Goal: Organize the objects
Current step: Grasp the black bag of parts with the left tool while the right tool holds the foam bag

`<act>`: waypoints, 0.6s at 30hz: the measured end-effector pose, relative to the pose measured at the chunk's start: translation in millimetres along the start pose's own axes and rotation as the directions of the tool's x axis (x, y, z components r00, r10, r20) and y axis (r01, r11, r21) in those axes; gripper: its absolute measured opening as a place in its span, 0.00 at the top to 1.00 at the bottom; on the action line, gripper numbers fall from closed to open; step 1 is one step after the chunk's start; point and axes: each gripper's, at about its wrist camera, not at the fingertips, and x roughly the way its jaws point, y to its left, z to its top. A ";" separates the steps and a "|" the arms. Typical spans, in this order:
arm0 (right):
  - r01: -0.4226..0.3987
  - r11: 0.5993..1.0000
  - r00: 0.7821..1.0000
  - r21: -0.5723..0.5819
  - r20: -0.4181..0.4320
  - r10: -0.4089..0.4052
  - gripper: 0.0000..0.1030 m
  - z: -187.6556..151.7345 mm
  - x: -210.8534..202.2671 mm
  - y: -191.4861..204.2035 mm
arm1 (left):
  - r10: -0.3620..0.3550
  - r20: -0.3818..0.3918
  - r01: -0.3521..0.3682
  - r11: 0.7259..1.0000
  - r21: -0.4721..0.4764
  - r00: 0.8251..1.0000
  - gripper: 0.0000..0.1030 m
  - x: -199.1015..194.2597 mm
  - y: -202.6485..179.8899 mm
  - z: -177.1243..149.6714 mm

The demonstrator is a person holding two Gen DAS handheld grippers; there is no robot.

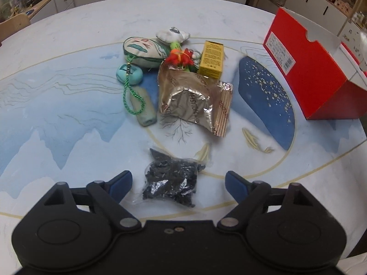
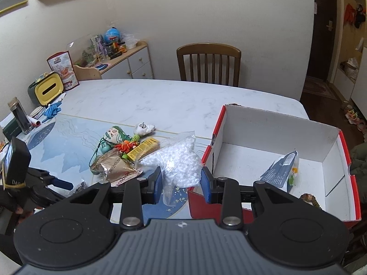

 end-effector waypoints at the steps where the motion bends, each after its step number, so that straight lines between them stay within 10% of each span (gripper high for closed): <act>1: 0.003 1.000 1.000 0.002 0.000 -0.003 0.68 -0.1 -0.3 0.1 | 0.005 0.005 -0.005 1.000 0.006 1.000 0.18 -0.1 -0.8 -0.8; 11: 0.044 0.998 0.999 0.051 0.000 -0.044 0.68 -5.3 -4.0 -13.2 | -0.012 0.033 0.012 1.000 -0.007 0.999 0.62 0.0 -2.7 -2.8; 18: 0.083 0.993 0.996 0.083 0.015 -0.084 0.68 -1.3 -12.3 -51.2 | -0.043 0.075 0.045 0.998 -0.032 0.996 0.64 -21.1 -26.8 22.0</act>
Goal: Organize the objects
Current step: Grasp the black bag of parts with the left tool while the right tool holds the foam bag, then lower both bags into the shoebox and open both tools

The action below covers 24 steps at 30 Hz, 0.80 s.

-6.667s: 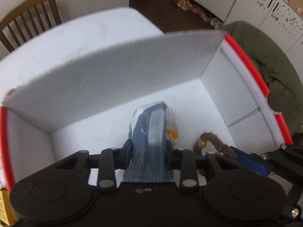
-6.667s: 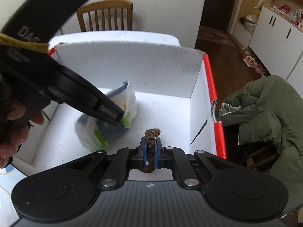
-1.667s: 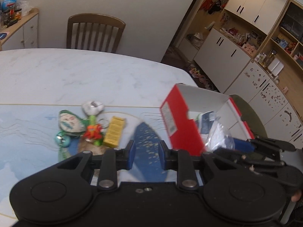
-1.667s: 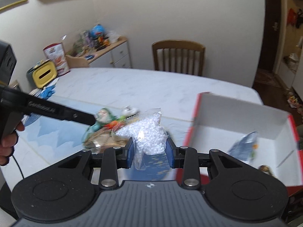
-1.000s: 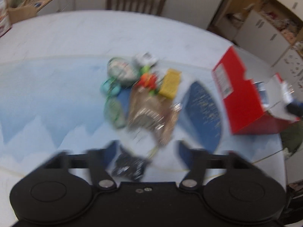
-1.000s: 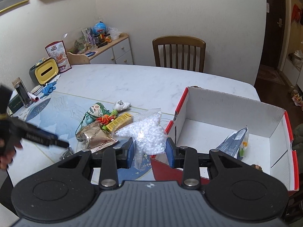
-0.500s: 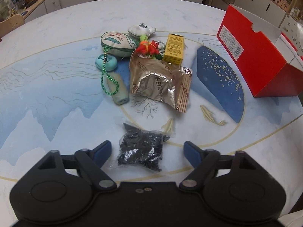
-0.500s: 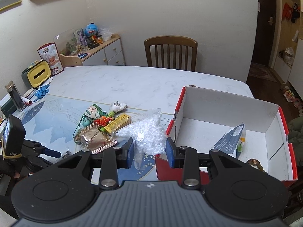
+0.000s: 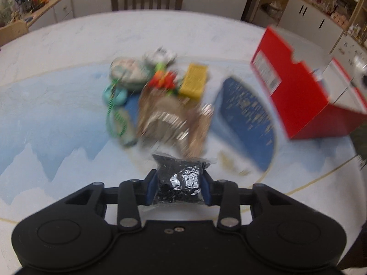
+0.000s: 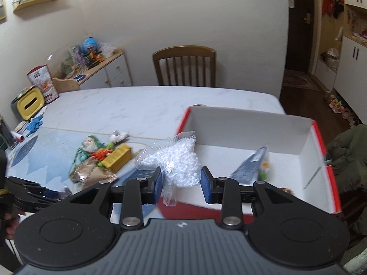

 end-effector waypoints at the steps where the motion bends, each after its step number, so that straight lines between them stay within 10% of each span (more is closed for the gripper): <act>1: 0.012 1.000 1.000 0.001 -0.001 -0.012 0.68 1.5 -0.1 -8.1 | -0.012 0.012 0.012 1.000 0.003 1.000 0.64 -4.7 -7.8 7.4; 17: 0.134 0.991 0.983 0.009 -0.126 -0.132 0.68 10.4 41.8 -110.7 | -0.211 0.048 0.201 0.967 0.157 0.976 0.64 -10.2 -195.4 127.1; 24: 0.137 0.990 0.973 -0.040 -0.182 -0.142 0.68 8.7 63.7 -130.9 | -0.134 -0.009 0.133 0.970 0.205 0.991 0.64 42.9 -245.7 151.2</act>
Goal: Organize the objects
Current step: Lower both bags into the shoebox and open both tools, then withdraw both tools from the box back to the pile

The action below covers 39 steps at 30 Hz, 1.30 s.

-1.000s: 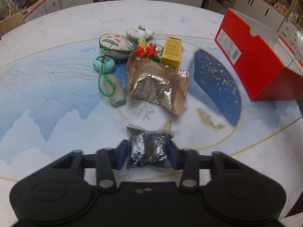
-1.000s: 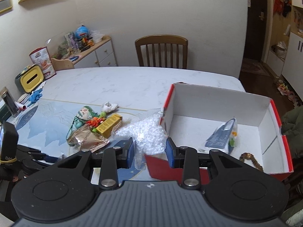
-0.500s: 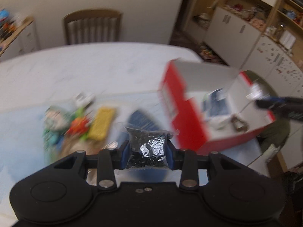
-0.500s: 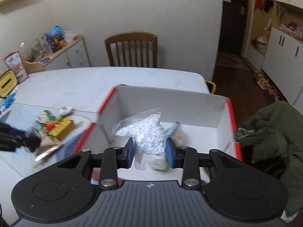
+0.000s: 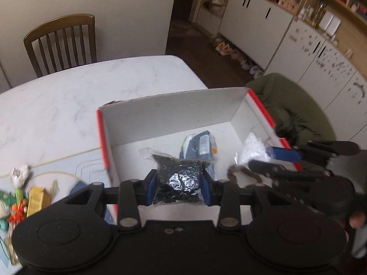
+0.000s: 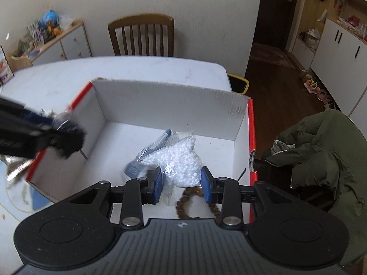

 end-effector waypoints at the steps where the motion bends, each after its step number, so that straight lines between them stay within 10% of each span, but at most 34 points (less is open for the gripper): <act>1: 0.003 1.000 1.000 -0.008 -0.011 -0.003 0.68 0.4 4.2 -0.7 | 0.019 -0.009 -0.019 1.000 0.011 1.000 0.64 8.3 -2.8 4.2; 24: -0.044 0.990 0.981 -0.137 -0.195 0.017 0.66 -3.6 67.4 3.4 | 0.162 -0.256 -0.122 0.979 0.165 0.953 0.62 132.6 -10.6 19.7; 30: -0.063 0.990 0.985 -0.129 -0.165 0.041 0.55 -6.7 57.5 1.0 | 0.139 -0.241 -0.109 0.985 0.133 0.961 0.34 126.0 -4.8 19.1; 39: -0.062 0.992 0.995 -0.106 -0.089 0.053 0.49 -13.4 25.1 3.5 | 0.051 -0.144 -0.040 0.996 0.076 0.988 0.30 83.7 -2.7 15.0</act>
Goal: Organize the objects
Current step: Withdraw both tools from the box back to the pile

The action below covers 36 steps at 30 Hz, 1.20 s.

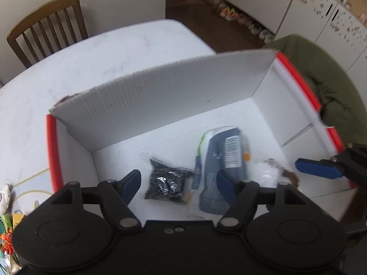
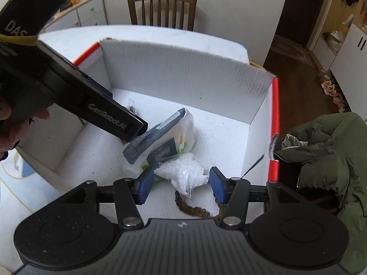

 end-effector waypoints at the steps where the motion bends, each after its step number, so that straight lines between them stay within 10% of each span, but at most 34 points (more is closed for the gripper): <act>1: -0.003 1.000 1.000 0.007 0.010 0.003 0.49 -0.9 -4.4 0.2 | -0.002 0.015 0.003 1.000 -0.002 1.000 0.30 -6.7 -1.5 -1.9; 23: -0.051 0.986 0.969 0.156 0.245 0.012 0.44 -5.7 -96.0 68.8 | -0.045 0.287 0.035 0.999 0.040 0.957 0.26 -139.4 48.8 -88.9; 36: -0.123 0.977 0.965 0.172 0.249 0.077 0.33 5.2 -96.0 171.3 | 0.028 0.343 -0.011 0.999 -0.053 0.939 0.01 -180.9 159.8 -146.3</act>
